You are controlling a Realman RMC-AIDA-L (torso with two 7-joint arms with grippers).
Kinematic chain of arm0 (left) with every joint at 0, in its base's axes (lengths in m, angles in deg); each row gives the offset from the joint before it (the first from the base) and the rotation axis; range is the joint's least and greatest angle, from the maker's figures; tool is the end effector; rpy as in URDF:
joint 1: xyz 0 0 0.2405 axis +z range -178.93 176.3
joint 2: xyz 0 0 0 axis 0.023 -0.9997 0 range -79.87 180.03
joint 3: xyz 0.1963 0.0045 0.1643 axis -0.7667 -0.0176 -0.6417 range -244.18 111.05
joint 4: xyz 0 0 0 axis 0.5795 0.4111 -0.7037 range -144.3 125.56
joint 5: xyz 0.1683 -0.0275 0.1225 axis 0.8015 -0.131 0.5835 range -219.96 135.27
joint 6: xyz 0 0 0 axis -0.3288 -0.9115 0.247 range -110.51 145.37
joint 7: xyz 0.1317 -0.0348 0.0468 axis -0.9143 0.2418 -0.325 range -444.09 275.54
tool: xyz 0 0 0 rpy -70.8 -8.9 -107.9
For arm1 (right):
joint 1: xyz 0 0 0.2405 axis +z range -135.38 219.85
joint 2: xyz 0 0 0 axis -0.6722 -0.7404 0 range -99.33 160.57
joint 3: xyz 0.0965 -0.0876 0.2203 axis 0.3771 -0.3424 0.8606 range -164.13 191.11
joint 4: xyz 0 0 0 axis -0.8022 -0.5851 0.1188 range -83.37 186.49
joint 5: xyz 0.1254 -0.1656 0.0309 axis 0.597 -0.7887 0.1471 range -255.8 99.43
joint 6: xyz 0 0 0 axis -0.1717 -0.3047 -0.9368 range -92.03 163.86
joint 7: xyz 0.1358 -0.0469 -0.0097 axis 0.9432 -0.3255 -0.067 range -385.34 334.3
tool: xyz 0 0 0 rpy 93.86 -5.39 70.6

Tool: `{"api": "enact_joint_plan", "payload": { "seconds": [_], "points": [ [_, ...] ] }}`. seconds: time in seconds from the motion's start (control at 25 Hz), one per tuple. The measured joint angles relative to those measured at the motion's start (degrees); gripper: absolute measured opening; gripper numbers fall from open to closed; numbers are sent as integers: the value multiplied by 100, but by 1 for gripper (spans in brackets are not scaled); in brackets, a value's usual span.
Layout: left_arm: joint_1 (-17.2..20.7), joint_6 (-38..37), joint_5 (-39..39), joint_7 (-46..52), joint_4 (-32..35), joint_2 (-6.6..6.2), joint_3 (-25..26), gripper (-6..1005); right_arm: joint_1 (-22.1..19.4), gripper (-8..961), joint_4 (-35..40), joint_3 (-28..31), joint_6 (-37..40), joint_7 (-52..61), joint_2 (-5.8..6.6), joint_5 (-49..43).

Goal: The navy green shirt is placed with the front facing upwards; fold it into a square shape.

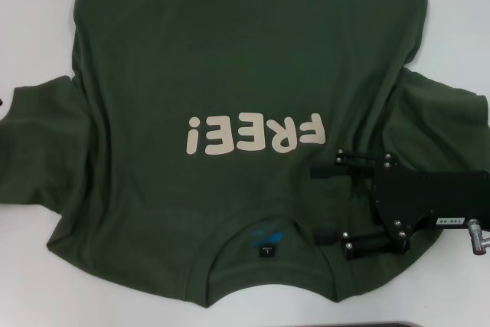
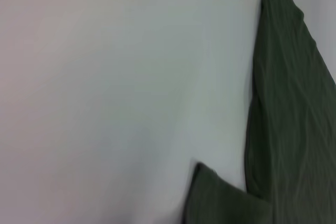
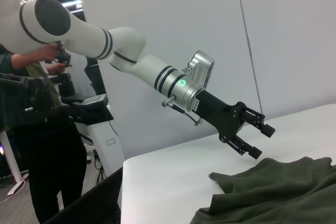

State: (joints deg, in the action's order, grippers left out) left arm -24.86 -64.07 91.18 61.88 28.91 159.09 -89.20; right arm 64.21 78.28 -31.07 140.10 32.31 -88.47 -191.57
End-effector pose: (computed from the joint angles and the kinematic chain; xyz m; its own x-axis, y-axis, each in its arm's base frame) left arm -0.3901 0.3017 0.0984 -0.2631 0.7856 0.5600 0.9626 0.2531 0.0971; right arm 0.2810 0.2340 -0.0323 0.7718 -0.2392 -0.5892 -0.2549 -0.9652 0.0581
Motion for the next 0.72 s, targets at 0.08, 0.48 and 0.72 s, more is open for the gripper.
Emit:
{"api": "enact_joint_plan", "payload": {
  "seconds": [0.08,0.48,0.72],
  "points": [
    [-16,84,-2,-27,-11,27,1,774,-1,922,0,0,-8,0,0,0],
    [-33,269,5,-63,-12,103,-13,778,-14,922,0,0,14,0,0,0],
    [-3,309,7,-66,-9,132,-49,778,-18,922,0,0,14,0,0,0]
  ]
}}
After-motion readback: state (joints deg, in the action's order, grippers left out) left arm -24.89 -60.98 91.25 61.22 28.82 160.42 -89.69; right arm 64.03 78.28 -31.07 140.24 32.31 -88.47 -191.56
